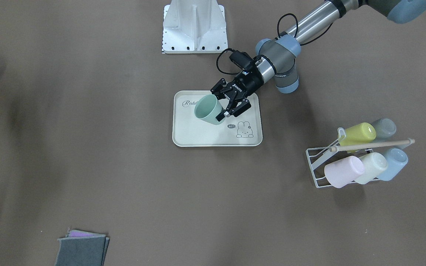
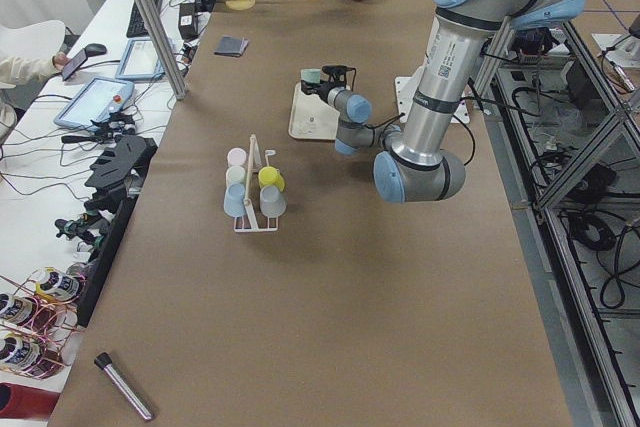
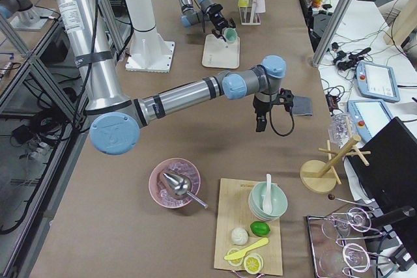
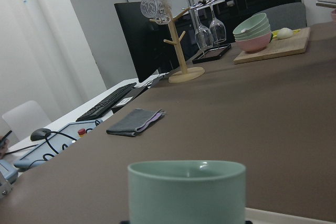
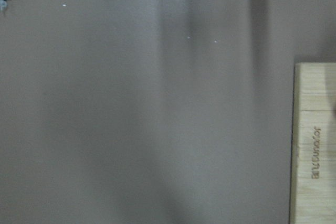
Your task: Pick up and place green cup on tray
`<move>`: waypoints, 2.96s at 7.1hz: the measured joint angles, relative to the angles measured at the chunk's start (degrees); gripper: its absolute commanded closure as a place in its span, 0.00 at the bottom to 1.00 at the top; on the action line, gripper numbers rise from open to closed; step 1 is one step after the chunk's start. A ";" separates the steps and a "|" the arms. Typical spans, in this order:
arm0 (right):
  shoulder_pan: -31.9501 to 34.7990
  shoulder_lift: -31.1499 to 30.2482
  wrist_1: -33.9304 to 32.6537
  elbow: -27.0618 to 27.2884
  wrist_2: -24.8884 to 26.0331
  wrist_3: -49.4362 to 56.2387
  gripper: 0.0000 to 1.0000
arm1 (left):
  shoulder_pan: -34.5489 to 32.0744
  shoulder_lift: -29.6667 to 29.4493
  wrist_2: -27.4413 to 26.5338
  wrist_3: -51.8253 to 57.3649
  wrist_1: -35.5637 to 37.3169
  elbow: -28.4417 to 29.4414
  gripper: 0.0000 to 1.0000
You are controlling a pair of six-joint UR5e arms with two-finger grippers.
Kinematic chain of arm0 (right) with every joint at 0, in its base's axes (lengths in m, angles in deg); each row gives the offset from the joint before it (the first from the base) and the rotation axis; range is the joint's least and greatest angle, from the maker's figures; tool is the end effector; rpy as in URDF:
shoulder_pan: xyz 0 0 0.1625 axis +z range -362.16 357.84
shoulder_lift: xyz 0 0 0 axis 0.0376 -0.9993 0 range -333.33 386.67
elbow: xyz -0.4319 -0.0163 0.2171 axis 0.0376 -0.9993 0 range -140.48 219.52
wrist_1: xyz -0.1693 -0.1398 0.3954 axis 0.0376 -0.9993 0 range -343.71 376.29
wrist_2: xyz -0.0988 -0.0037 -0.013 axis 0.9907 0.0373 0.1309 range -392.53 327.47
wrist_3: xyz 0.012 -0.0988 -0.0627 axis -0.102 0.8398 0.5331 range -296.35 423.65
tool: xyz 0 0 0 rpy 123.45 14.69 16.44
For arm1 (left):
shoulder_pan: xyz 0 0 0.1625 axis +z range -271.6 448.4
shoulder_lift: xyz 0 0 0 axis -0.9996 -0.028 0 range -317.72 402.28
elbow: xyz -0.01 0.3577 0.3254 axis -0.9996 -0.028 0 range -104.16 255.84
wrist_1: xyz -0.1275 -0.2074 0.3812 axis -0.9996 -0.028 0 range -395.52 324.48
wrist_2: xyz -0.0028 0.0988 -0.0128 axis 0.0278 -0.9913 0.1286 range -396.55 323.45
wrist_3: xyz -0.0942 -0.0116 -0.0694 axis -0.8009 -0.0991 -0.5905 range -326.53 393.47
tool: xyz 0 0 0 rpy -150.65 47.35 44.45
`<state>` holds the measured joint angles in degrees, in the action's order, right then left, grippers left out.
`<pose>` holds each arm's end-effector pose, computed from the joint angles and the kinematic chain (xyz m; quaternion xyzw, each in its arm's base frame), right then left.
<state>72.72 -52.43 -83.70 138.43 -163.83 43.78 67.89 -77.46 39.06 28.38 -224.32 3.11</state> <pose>-0.1057 -0.6048 0.5611 -0.0292 -0.3592 0.0085 0.9328 0.6286 -0.4086 0.3549 0.6944 0.4400 0.2109 0.5289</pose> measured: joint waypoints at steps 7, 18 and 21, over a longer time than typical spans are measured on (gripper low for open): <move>7.50 -11.09 -1.33 -0.85 -3.99 5.88 0.01 | 1.26 -0.19 1.99 -14.13 0.08 2.76 0.83; 10.67 -12.15 -2.91 -1.59 -3.85 10.20 0.00 | 1.24 -1.44 4.02 -18.66 3.16 3.21 0.73; 10.76 -11.94 -2.87 -1.62 -3.62 10.20 0.00 | 1.39 -1.11 4.00 -18.22 1.86 3.22 0.48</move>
<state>83.48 -64.37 -86.57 136.81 -167.45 53.99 69.28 -78.57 43.06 10.15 -222.46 6.33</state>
